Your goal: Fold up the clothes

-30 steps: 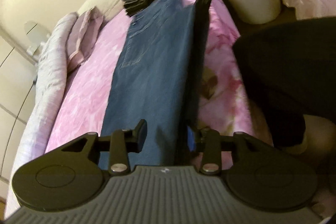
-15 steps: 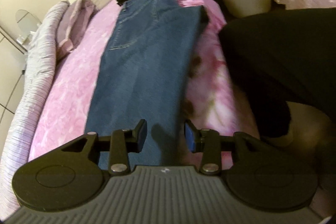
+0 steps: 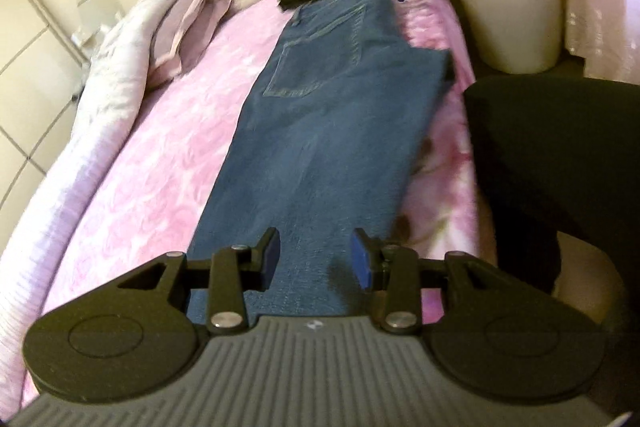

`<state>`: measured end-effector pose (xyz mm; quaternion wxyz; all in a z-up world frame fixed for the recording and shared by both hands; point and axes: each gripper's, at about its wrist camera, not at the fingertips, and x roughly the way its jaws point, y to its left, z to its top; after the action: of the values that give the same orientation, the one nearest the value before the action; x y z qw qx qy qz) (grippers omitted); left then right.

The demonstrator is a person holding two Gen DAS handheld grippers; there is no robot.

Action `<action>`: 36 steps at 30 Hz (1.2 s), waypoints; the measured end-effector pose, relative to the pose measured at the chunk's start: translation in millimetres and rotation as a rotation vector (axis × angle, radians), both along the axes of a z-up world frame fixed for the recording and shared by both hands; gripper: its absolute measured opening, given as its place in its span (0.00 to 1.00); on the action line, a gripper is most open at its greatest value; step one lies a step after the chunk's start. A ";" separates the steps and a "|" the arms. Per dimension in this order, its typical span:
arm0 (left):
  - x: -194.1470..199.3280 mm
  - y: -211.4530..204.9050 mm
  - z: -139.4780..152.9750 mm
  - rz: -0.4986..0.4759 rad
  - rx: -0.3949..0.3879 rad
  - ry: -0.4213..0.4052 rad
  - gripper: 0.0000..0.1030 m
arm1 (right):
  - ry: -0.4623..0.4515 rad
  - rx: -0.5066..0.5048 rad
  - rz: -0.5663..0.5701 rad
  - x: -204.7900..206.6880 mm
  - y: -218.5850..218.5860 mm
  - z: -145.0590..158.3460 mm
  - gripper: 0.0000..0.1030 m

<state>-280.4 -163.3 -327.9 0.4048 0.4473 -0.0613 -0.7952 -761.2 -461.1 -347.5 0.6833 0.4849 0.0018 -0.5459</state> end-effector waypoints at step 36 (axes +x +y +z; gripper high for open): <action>263.6 154.6 1.8 0.861 -0.098 -0.060 0.38 | 0.661 -0.521 1.267 351.7 201.3 55.6 0.49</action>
<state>-16.8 -8.7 -326.1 0.7184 0.4352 0.0813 -0.5365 -409.4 -259.9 -291.9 0.9225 0.0256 0.3552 -0.1490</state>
